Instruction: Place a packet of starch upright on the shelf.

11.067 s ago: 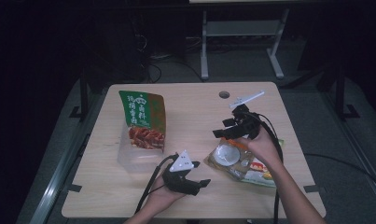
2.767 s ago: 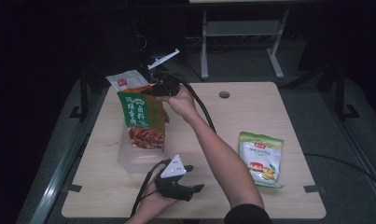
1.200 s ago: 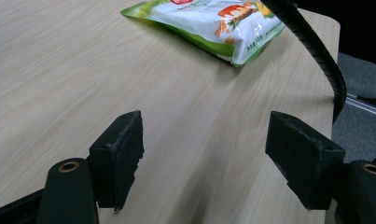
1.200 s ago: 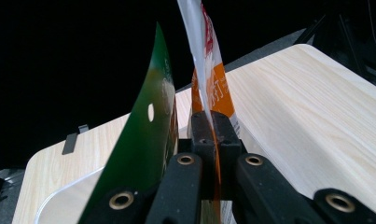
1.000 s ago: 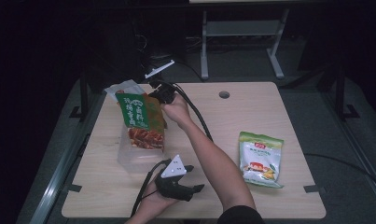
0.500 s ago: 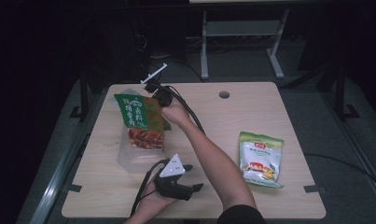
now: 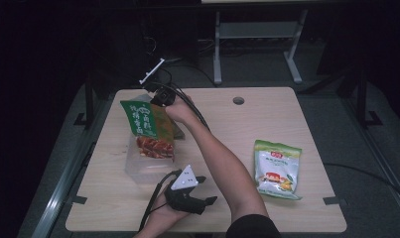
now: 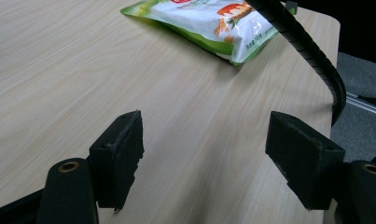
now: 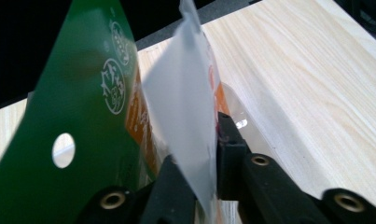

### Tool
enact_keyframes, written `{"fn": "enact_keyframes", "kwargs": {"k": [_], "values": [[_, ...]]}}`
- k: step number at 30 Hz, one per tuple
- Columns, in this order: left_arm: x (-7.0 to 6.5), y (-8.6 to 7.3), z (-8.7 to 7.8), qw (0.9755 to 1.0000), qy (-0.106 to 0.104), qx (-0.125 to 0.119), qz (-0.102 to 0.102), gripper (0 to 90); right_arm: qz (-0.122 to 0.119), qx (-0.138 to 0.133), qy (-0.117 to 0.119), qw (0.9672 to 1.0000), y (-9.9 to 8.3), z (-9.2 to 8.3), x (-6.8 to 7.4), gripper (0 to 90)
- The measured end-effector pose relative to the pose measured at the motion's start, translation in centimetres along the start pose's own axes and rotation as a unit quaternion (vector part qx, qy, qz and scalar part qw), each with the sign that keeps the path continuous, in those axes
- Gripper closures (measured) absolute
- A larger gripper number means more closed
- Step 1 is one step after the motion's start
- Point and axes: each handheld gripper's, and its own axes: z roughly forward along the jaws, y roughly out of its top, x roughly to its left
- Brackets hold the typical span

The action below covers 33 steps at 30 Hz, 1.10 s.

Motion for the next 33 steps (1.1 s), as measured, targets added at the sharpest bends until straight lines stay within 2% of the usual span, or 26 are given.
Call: {"fn": "enact_keyframes", "kwargs": {"k": [4, 7, 9, 13, 14, 15, 19, 24, 27, 30, 33], "values": [[0.0, 0.0, -0.1, 1.0, 0.0, -0.004, -0.005, 27.2, 0.007, -0.004, 0.007, 0.9999, -0.1, -0.4, 0.2, 89.8], [0.1, 0.0, -0.1, 1.0, 0.003, -0.006, -0.002, 27.2, 0.011, -0.024, 0.011, 0.9996, -0.3, -1.1, 0.7, 89.9], [0.1, 0.1, -0.1, 1.0, 0.003, -0.006, -0.001, 27.2, 0.014, -0.048, 0.014, 0.9986, -0.3, -1.7, 0.9, 89.9], [-0.1, 0.1, -0.1, 1.0, 0.002, -0.001, 0.005, 27.2, 0.04, -0.093, 0.03, 0.9944, -0.5, -2.5, 1.4, 89.9], [-0.1, 0.1, -0.1, 1.0, 0.002, -0.001, 0.006, 27.2, 0.047, -0.104, 0.034, 0.9929, -0.5, -2.5, 1.4, 89.9], [-0.2, 0.1, -0.1, 1.0, 0.002, -0.001, 0.006, 27.1, 0.066, -0.118, 0.042, 0.9899, -0.7, -2.4, 1.5, 89.9], [-0.4, 0.1, -0.1, 1.0, 0.0, -0.002, 0.008, 27.1, 0.074, -0.126, 0.036, 0.9886, -1.3, -2.0, 1.3, 89.9], [-0.3, 0.2, -0.1, 1.0, 0.0, -0.004, 0.007, 27.1, 0.1, -0.153, 0.038, 0.9824, -2.4, -1.8, 0.7, 90.0], [-0.3, 0.2, -0.2, 1.0, 0.002, -0.007, 0.004, 27.2, 0.099, -0.16, 0.036, 0.9815, -3.0, -1.5, 0.7, 89.9], [-0.4, 0.2, -0.2, 1.0, -0.002, -0.008, 0.001, 27.0, 0.101, -0.173, 0.04, 0.979, -3.5, -1.4, 0.6, 89.9], [-0.5, 0.3, -0.3, 1.0, -0.002, -0.007, 0.007, 27.1, 0.096, -0.174, 0.039, 0.9793, -3.7, -1.3, 0.7, 89.9]]}}
